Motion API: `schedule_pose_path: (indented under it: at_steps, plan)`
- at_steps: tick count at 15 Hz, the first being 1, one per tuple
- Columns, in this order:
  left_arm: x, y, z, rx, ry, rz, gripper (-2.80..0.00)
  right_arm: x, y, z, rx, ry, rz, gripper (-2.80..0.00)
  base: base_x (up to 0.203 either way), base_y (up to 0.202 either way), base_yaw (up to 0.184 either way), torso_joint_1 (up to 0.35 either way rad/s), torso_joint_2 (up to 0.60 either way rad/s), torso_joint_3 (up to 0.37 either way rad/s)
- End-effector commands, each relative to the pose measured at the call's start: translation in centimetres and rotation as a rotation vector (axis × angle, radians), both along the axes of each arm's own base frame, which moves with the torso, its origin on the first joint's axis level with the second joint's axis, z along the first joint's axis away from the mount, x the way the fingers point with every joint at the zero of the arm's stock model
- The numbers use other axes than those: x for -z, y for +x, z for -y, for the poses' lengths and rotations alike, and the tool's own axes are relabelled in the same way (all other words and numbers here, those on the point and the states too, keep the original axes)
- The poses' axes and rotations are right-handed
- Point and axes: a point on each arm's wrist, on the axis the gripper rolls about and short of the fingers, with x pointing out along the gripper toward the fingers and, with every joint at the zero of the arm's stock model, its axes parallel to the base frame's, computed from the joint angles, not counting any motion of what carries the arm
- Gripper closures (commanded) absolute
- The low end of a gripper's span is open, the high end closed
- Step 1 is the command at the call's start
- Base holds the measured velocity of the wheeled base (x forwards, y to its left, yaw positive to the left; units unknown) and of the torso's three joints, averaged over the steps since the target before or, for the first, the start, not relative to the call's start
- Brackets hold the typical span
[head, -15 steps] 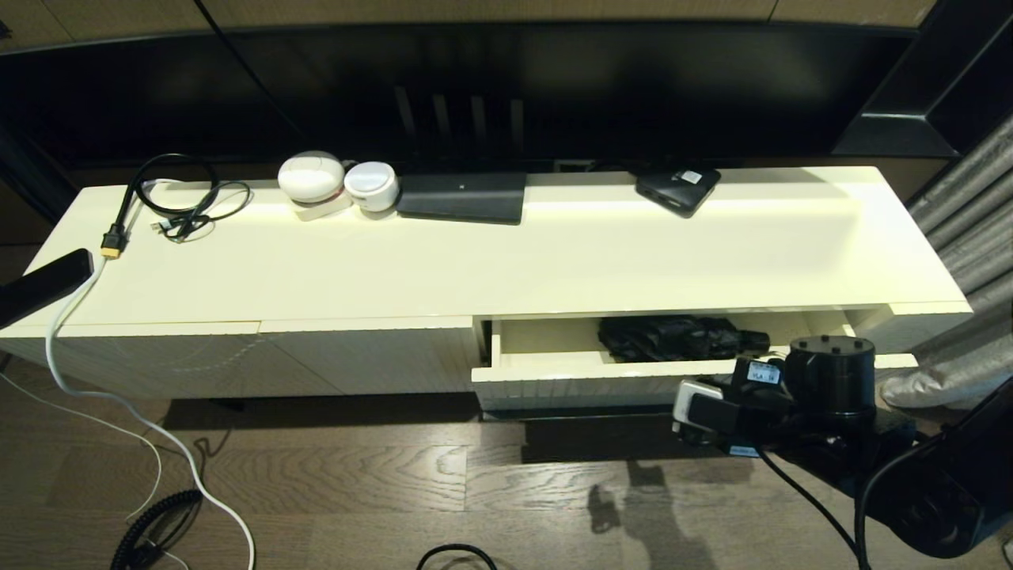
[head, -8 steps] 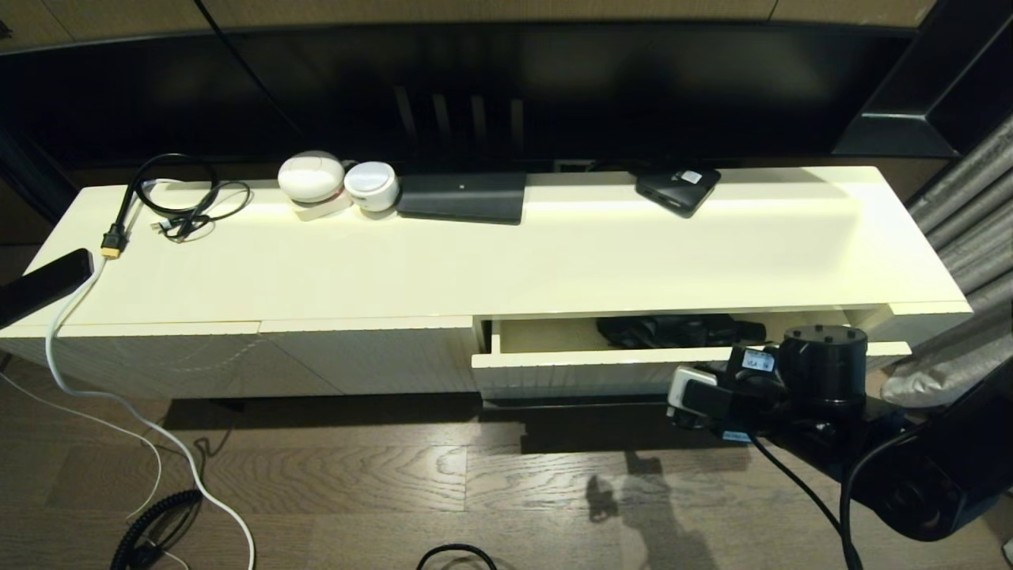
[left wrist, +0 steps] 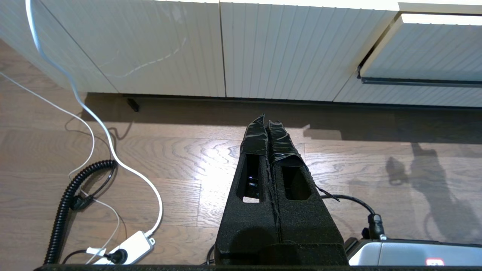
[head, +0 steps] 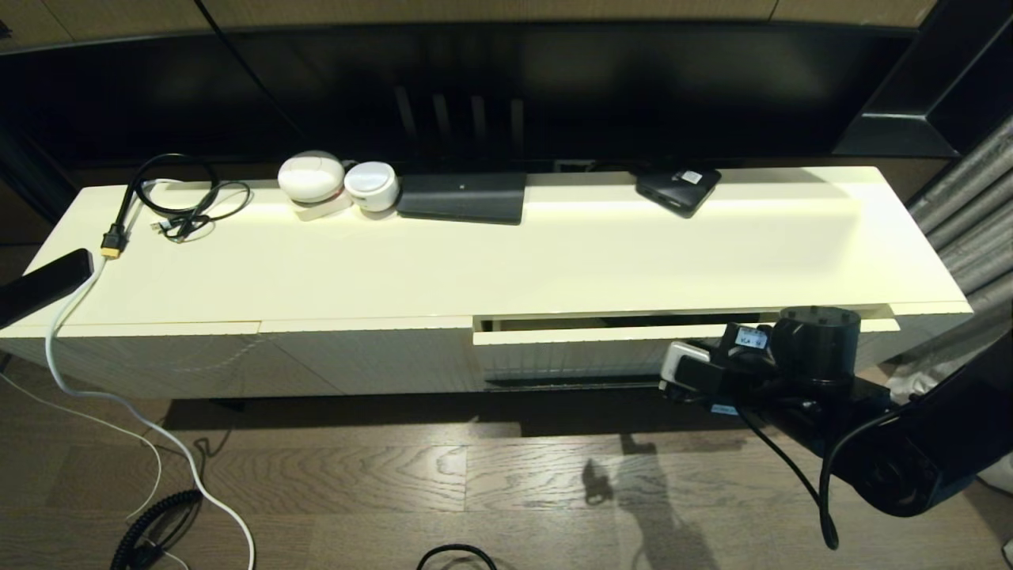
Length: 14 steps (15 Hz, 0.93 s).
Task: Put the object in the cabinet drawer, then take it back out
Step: Close the drawer
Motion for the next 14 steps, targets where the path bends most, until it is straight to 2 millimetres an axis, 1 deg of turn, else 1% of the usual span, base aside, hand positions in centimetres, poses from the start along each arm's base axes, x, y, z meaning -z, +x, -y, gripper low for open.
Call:
schedule_pose_path:
  at_steps: [1,4,6,7,10,12,14]
  plan:
    - [0.0,0.0,0.0,0.000,-0.001,0.000,0.00,0.2,0.4,-0.1,0.001,-0.004,0.010,0.00,0.000,0.000,0.000,0.000,0.00,0.000]
    - [0.0,0.0,0.0,0.000,-0.001,0.000,0.00,-0.1,0.4,-0.1,0.001,0.004,0.035,0.00,0.000,0.000,0.000,0.000,0.00,0.000]
    - [0.0,0.0,0.0,0.000,-0.001,0.000,0.00,-1.1,-0.4,0.1,0.000,0.010,0.056,0.00,0.000,0.000,0.000,0.000,0.00,0.000]
    - [0.0,0.0,0.0,0.000,-0.001,0.000,0.00,-1.9,-1.2,0.4,0.000,0.013,0.065,0.00,0.000,0.000,0.000,0.000,0.00,0.000]
    - [0.0,0.0,0.0,0.000,-0.001,0.000,0.00,-4.4,-4.5,1.4,0.002,0.007,0.034,0.00,0.000,0.000,0.000,0.000,0.00,0.000]
    - [0.0,0.0,0.0,0.000,-0.001,0.000,0.00,-6.1,-7.5,2.2,0.028,-0.006,-0.013,0.00,0.000,0.000,0.000,0.000,0.00,0.000]
    - [0.0,0.0,0.0,0.000,-0.001,0.000,0.00,-7.4,-10.8,2.9,0.054,-0.004,-0.080,0.00,0.000,0.000,0.000,0.000,0.00,0.000]
